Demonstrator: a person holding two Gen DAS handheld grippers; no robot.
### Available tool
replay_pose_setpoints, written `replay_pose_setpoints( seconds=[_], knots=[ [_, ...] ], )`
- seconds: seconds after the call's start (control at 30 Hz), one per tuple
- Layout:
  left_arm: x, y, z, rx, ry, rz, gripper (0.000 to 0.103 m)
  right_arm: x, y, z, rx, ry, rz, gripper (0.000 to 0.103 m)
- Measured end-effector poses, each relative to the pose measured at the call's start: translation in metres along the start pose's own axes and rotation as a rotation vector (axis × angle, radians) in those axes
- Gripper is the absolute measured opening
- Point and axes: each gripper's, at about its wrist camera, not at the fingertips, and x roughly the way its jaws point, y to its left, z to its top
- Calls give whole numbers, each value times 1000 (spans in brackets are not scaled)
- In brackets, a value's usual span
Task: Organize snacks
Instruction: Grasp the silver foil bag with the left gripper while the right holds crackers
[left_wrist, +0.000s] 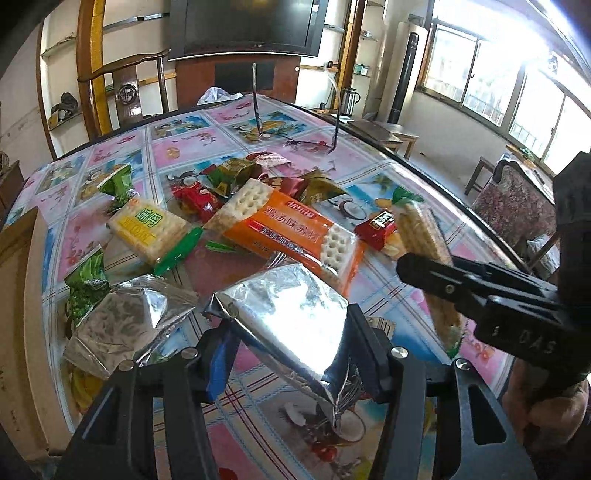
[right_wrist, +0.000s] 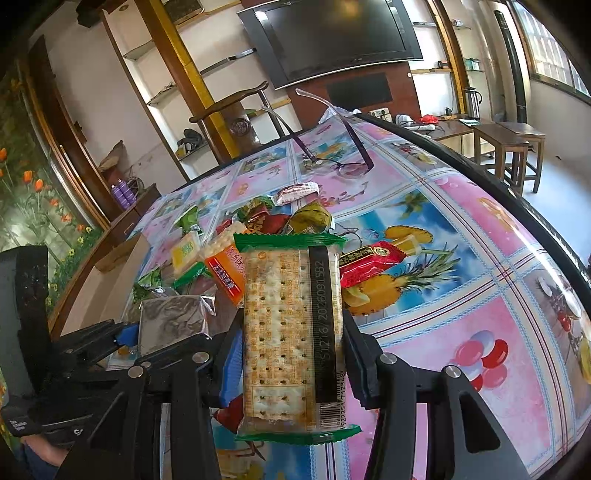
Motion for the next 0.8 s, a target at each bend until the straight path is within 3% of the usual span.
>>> replay_pose_setpoints(
  seconds=[0.8],
  knots=[
    [-5, 0, 2, -14, -25, -48, 55, 4, 3, 2, -2, -10, -2, 51]
  ],
)
